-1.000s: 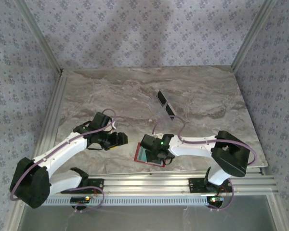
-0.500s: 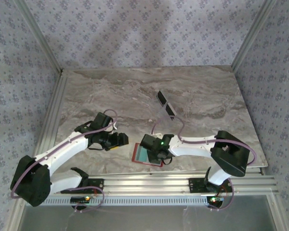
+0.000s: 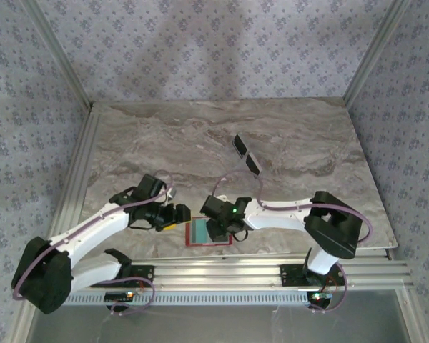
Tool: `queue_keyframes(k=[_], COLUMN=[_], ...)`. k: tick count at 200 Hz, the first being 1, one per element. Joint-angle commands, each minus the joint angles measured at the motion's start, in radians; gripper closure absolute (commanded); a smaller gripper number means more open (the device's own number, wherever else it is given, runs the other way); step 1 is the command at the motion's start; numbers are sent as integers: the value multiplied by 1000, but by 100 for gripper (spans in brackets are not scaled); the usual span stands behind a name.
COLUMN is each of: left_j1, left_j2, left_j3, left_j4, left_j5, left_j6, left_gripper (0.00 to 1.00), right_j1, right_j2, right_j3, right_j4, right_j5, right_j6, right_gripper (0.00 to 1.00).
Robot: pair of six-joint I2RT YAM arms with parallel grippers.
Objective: Put the credit cards into the card holder
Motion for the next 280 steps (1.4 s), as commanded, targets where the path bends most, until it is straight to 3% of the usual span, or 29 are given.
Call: queue_keyframes(k=[1, 44, 76, 126, 173, 188, 221, 243, 253, 269, 280], left_j1=[9, 20, 15, -6, -16, -18, -31, -32, -31, -32, -32], left_j2=[-34, -58, -33, -22, 52, 76, 106, 111, 116, 126, 132], left_j3=[-2, -19, -62, -95, -109, -108, -94, -86, -85, -82, -80], left_j4=[-60, -95, -32, 45, 124, 146, 177, 179, 175, 168, 168], left_j5=[-35, -40, 21, 58, 75, 85, 100, 97, 91, 83, 82], left_j6=[-14, -17, -39, -65, -57, -56, -53, -47, -43, -38, -37], left_gripper=[27, 28, 38, 42, 43, 43, 43, 39, 36, 36, 36], right_j1=[-8, -54, -60, -10, -23, -29, -42, -47, -49, -50, -49], right_j2=[-23, -159, -194, -139, -134, -136, -140, -145, -151, -169, -187], right_j3=[16, -64, -114, -91, -122, -132, -156, -158, -154, -147, -147], right_j4=[-25, -27, 37, -41, -9, 15, 59, 55, 37, 6, 3], right_j5=[-19, -71, -104, 24, -16, -39, -52, -49, -45, -14, -10], right_j6=[-53, -86, -102, -52, -41, -45, -48, -48, -48, -42, -42], right_gripper=[33, 25, 24, 25, 40, 50, 58, 64, 62, 47, 42])
